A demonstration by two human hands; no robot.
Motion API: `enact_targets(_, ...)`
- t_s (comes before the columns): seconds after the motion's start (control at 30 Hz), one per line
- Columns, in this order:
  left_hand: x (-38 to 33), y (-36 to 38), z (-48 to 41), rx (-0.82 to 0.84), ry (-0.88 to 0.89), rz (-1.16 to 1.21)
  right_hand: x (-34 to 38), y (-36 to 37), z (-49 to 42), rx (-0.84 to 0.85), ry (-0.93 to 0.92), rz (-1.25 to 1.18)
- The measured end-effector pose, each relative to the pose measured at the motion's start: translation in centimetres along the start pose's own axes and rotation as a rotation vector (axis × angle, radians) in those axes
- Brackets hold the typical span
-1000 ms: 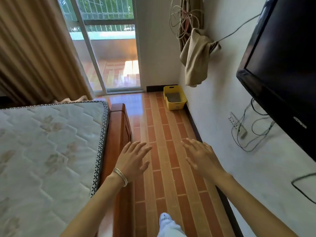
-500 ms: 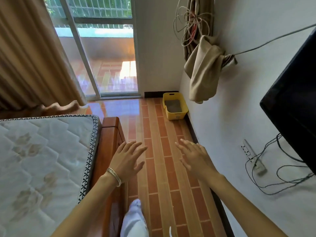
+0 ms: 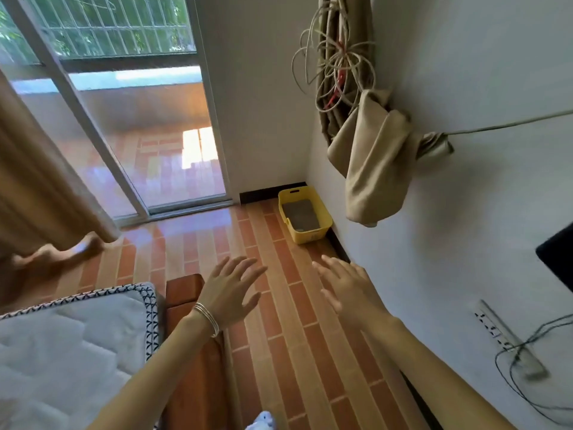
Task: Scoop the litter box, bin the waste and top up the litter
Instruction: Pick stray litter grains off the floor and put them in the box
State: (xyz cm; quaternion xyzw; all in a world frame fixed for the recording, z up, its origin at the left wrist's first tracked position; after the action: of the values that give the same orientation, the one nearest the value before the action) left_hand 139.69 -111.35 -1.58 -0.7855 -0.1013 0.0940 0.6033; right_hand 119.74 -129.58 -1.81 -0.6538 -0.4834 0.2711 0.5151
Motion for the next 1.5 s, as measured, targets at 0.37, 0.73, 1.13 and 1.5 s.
enact_targets(0.37,8.4,5.5,-9.9,0.003,0.015,0.081,-3.8,5.6,-11.4,0.031,0.026,0.001)
enact_targets(0.73,15.3,10.2,-26.7,0.023,0.038,0.037,-12.1,11.4,-27.0,0.076,0.053,-0.040)
enact_targets(1.13,21.8,13.5,-37.6,-0.037,0.123,0.096,-17.1,13.7,-35.5,0.120,0.090,-0.036)
enact_targets(1.5,27.9,18.4,-46.7,0.023,0.331,0.144,-16.2,17.1,-42.0,0.123,0.253,0.068)
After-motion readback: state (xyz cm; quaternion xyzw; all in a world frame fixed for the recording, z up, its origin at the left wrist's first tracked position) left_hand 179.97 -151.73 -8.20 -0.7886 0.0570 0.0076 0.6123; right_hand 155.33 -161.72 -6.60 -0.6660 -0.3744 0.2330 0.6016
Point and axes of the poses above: each hand's wrist, its own z-axis away from the middle knuckle, its own y-axis out of the palm, x = y × z, the point moved 1 cm from there along -z, towards the middle knuckle, and after that the axes turned 9 degrees about -x, right-handed, at the moved point
